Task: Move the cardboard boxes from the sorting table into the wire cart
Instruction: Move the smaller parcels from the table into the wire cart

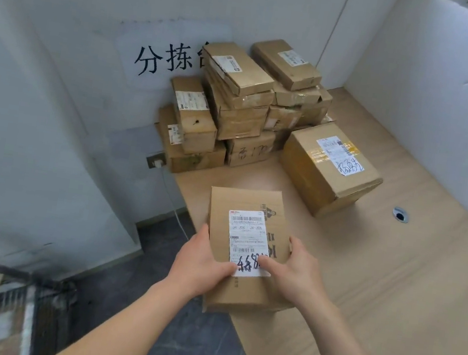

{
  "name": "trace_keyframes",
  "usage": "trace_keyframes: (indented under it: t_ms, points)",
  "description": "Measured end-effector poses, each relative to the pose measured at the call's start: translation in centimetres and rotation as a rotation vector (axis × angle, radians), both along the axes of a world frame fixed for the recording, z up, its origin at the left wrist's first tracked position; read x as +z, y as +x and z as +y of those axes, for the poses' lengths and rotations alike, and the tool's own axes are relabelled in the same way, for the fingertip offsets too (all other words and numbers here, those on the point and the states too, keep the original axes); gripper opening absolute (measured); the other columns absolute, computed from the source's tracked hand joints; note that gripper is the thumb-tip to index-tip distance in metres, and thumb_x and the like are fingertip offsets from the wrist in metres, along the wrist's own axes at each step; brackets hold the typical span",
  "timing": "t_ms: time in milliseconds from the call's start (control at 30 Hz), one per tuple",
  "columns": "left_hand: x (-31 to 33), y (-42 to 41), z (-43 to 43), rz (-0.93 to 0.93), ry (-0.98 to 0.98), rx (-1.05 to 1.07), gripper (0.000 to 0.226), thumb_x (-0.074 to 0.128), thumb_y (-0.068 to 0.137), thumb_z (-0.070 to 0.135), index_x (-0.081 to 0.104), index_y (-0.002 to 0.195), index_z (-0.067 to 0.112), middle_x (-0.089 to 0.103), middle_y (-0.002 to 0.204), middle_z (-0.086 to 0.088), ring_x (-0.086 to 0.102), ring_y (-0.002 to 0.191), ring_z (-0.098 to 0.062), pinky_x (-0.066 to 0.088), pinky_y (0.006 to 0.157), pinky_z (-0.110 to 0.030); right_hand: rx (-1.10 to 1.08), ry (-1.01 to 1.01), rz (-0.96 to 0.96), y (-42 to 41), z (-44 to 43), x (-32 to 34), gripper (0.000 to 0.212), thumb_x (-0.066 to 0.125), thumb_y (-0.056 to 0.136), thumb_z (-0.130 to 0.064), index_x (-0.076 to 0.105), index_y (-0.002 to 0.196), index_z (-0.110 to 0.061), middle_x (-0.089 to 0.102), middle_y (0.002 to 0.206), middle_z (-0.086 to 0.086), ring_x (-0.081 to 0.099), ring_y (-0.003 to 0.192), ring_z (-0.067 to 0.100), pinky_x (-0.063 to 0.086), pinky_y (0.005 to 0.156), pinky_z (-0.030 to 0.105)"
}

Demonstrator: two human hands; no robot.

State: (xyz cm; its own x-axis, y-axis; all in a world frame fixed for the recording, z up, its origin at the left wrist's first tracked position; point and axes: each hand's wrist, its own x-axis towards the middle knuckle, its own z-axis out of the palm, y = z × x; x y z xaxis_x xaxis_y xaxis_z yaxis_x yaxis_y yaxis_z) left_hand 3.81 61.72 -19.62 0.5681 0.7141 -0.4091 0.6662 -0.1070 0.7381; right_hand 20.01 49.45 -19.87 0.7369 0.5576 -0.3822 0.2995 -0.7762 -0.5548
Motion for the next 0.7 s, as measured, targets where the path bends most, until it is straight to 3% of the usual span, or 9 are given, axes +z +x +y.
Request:
trace_keyframes:
  t_ms: [200, 333, 567, 700]
  points:
    - [-0.2, -1.2, 1.4, 0.006, 0.014, -0.057, 0.068, 0.074, 0.061, 0.041, 0.051, 0.123, 0.027, 0.059, 0.119, 0.007, 0.059, 0.108, -0.016, 0.052, 0.092, -0.041, -0.056, -0.015, 0.043, -1.8, 1.4, 0.2, 0.046, 0.078, 0.061, -0.057, 0.057, 0.095, -0.034, 0.062, 0.089, -0.025, 0.059, 0.083, -0.002, 0.045, 0.062, 0.025]
    - [0.2, -4.5, 2.8, -0.003, 0.047, -0.051, 0.061, 0.073, 0.062, 0.040, 0.053, 0.117, 0.025, 0.060, 0.112, 0.009, 0.057, 0.108, -0.015, 0.053, 0.088, -0.041, -0.024, -0.009, 0.042, -4.9, 2.7, 0.6, 0.054, 0.073, 0.052, -0.066, 0.056, 0.093, -0.034, 0.064, 0.090, -0.023, 0.061, 0.083, 0.000, 0.045, 0.062, 0.027]
    - [1.7, -13.1, 4.9, -0.034, 0.079, 0.152, 0.061, 0.075, 0.061, 0.042, 0.051, 0.116, 0.029, 0.057, 0.113, 0.010, 0.056, 0.106, -0.011, 0.050, 0.087, -0.034, 0.160, 0.035, 0.024, -11.8, 7.3, 2.3, 0.060, 0.072, 0.050, -0.066, 0.053, 0.097, -0.034, 0.062, 0.093, -0.023, 0.057, 0.081, -0.005, 0.041, 0.057, 0.021]
    - [2.2, -18.7, 4.8, -0.045, 0.103, 0.303, 0.063, 0.077, 0.061, 0.046, 0.050, 0.116, 0.032, 0.055, 0.111, 0.013, 0.056, 0.100, -0.007, 0.050, 0.083, -0.031, 0.308, 0.066, 0.023, -16.0, 9.6, 3.0, 0.060, 0.078, 0.059, -0.059, 0.054, 0.108, -0.032, 0.064, 0.098, -0.020, 0.061, 0.086, 0.001, 0.046, 0.063, 0.024]
